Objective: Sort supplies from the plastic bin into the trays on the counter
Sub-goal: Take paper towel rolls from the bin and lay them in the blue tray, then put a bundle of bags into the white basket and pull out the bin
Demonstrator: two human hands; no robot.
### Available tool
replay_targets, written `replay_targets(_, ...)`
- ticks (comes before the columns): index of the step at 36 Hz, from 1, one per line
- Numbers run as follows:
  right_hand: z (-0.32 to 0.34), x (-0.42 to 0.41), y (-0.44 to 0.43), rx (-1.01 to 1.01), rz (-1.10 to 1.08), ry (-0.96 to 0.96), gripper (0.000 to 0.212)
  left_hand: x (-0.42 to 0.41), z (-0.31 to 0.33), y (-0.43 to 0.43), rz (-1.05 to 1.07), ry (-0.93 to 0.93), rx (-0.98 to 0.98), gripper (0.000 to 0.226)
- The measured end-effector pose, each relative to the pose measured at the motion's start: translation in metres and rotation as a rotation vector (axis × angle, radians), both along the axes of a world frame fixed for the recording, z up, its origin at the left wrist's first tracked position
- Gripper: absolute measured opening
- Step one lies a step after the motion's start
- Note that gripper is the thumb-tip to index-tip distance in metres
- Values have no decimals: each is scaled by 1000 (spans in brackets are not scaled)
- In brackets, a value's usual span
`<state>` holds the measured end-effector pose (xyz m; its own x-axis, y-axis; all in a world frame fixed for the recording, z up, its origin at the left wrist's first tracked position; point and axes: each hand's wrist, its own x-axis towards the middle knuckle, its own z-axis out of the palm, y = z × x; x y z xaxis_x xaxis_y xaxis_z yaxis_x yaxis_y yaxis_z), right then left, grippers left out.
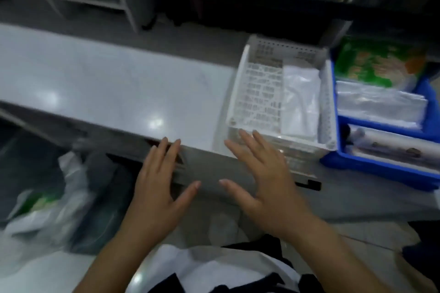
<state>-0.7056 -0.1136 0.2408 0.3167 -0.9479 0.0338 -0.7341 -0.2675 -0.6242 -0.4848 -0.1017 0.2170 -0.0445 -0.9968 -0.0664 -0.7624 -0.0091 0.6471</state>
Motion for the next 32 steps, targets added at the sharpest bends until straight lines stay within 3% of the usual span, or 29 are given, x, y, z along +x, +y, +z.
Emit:
replay_targets(5, -45, 94, 25, 168, 258, 193, 74, 94, -46, 70, 208, -14, 122, 88)
replay_targets(13, -28, 199, 22, 151, 532, 299, 71, 178, -67, 147, 516, 112, 172, 87)
replay_targets(22, -29, 310, 1, 187, 778, 398, 79, 246, -89, 178, 814, 164, 244, 89)
replay_targets(32, -66, 468, -62, 283, 994, 240, 68, 332, -96, 170, 1054, 174, 436, 89)
